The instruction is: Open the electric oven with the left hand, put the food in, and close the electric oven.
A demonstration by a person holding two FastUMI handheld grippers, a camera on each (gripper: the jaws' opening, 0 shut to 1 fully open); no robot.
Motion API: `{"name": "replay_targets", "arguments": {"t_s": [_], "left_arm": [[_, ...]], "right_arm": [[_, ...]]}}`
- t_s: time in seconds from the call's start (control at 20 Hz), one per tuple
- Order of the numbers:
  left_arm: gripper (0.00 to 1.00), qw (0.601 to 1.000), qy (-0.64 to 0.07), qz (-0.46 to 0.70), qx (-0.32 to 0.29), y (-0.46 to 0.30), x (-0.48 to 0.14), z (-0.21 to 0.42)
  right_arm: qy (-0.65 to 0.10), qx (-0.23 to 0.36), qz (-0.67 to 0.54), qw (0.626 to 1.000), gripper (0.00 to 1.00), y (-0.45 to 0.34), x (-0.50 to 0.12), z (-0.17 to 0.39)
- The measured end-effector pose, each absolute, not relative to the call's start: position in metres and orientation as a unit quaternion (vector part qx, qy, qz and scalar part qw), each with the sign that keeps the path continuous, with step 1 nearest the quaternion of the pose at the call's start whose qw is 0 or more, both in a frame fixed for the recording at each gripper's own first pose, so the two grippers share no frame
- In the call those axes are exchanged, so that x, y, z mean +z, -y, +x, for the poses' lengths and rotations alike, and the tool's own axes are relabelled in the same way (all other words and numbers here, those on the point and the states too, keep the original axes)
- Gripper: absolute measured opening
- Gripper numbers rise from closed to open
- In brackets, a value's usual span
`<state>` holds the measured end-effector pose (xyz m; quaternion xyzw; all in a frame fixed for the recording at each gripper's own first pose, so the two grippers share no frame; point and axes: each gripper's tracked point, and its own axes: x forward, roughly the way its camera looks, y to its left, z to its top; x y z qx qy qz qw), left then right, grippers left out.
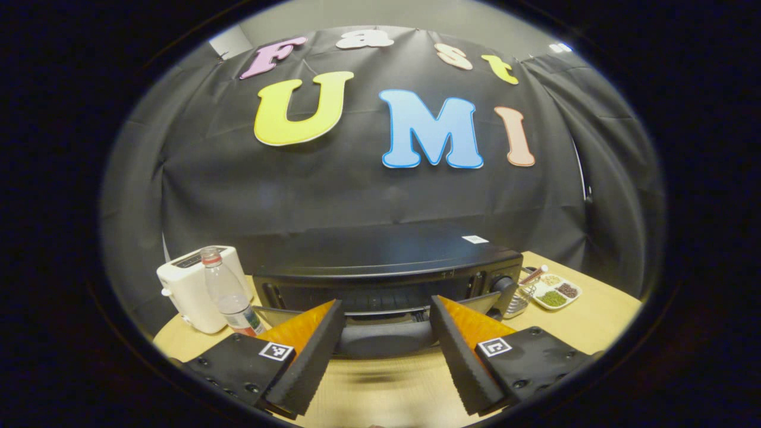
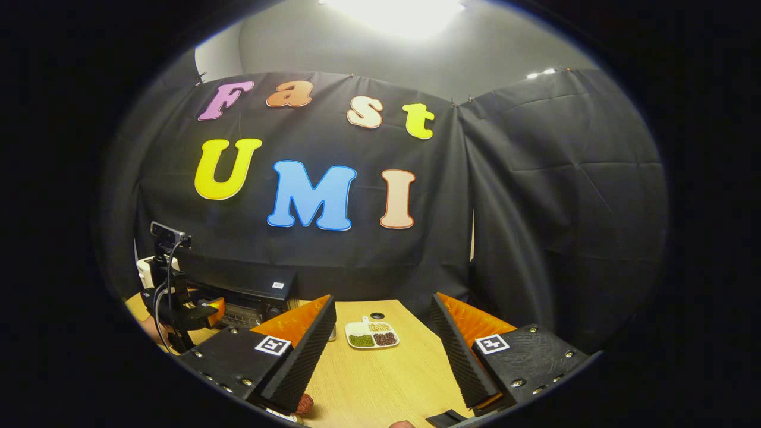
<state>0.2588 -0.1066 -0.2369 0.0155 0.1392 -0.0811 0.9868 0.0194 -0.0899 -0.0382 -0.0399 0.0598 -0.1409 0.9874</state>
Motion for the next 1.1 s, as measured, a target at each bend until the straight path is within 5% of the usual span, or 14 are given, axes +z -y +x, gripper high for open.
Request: {"name": "replay_targets", "arguments": {"t_s": [0.2,0.4,0.8,0.85,1.1], "left_arm": [[0.92,0.986,-0.144,0.022,-0.076,0.106,-0.243,0.243],[1.0,0.985,-0.155,0.027,-0.071,0.106,-0.254,0.225],[1.0,0.978,-0.197,0.022,-0.065,0.105,-0.286,0.191],[0.91,0.977,-0.203,0.021,-0.064,0.105,-0.291,0.188],[0.97,0.973,-0.224,0.015,-0.054,0.104,-0.309,0.177]], "right_arm": [[-0.064,-0.134,-0.039,0.988,0.97,0.093,-0.041,0.016],[-0.069,-0.122,-0.035,0.99,0.97,0.093,-0.044,0.015],[-0.076,-0.088,-0.029,0.993,0.97,0.087,-0.052,0.019],[-0.078,-0.084,-0.03,0.993,0.97,0.087,-0.054,0.02],[-0.087,-0.073,-0.029,0.993,0.97,0.087,-0.059,0.019]]}}
